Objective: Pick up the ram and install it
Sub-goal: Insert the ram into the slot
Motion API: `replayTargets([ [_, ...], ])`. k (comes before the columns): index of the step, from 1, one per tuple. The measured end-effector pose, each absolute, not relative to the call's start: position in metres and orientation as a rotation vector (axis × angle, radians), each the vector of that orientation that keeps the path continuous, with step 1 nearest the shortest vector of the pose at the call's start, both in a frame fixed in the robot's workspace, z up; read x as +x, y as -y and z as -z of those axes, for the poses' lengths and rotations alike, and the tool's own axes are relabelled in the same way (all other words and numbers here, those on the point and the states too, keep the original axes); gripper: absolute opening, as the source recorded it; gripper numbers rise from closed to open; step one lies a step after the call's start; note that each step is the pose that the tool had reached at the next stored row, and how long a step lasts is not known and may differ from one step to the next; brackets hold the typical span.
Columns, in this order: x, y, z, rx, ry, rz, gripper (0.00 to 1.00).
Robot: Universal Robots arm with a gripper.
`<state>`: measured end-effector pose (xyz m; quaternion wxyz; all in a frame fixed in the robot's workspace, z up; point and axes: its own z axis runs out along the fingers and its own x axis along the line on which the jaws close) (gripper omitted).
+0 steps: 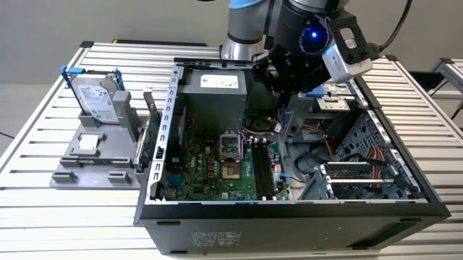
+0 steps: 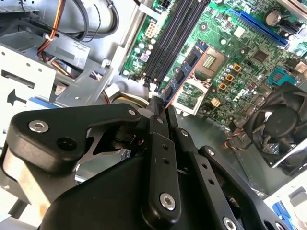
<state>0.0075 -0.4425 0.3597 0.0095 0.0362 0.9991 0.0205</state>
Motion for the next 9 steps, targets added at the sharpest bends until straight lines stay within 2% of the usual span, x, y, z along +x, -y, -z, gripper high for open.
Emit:
replayTargets([
  [9,0.0076,0.4425,-0.3548,0.113,-3.120,-0.064,0.00],
])
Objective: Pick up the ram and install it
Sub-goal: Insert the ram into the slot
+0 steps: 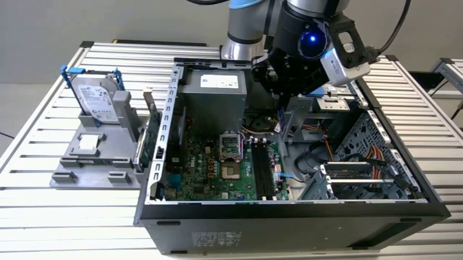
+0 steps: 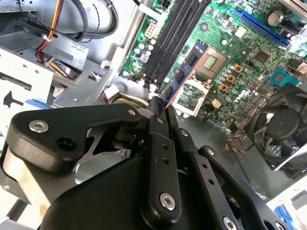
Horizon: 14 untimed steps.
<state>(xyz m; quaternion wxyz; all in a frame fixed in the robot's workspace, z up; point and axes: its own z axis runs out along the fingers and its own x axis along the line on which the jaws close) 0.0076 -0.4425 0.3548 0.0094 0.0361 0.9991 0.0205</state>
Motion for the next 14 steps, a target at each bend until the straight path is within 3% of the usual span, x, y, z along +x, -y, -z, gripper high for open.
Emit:
replayTargets([
  [14,0.0076,0.4424,-0.3460,0.113,-3.120,-0.064,0.00],
])
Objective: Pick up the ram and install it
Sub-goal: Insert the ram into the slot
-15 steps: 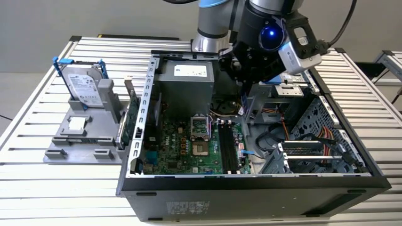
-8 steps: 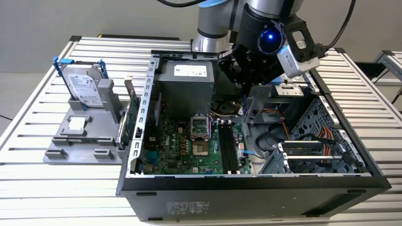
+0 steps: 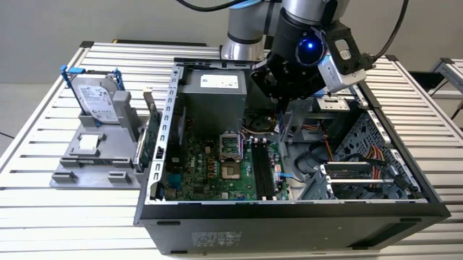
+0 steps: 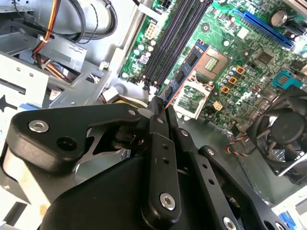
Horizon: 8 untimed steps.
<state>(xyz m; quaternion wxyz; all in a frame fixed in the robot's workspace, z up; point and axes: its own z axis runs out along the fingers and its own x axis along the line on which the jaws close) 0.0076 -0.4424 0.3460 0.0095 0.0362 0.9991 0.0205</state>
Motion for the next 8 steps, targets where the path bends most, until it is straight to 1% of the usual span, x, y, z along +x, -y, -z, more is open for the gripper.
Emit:
replayTargets([
  [8,0.0076,0.4422,-0.3420,0.113,-3.120,-0.064,0.00],
])
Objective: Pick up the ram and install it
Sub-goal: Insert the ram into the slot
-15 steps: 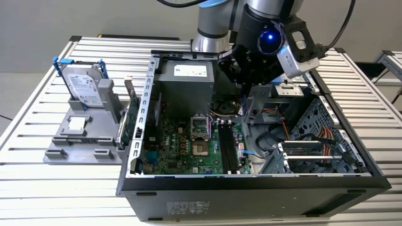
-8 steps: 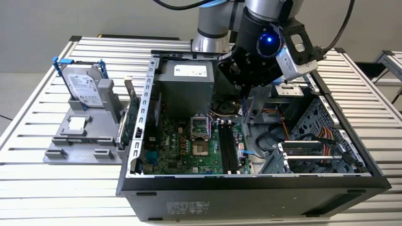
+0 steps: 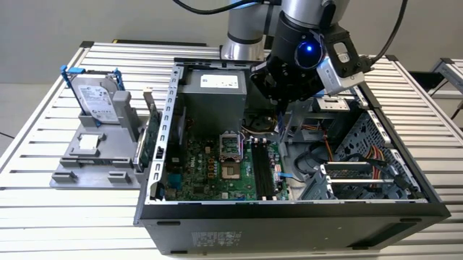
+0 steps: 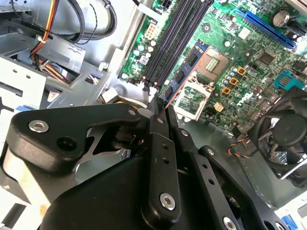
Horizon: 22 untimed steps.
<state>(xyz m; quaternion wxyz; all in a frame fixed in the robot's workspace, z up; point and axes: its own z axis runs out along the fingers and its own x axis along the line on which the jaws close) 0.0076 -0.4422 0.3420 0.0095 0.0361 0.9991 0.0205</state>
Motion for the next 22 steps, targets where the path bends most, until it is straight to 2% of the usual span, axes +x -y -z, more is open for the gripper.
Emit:
replayTargets([
  [22,0.008,0.442,-0.331,0.113,-3.120,-0.064,0.00],
])
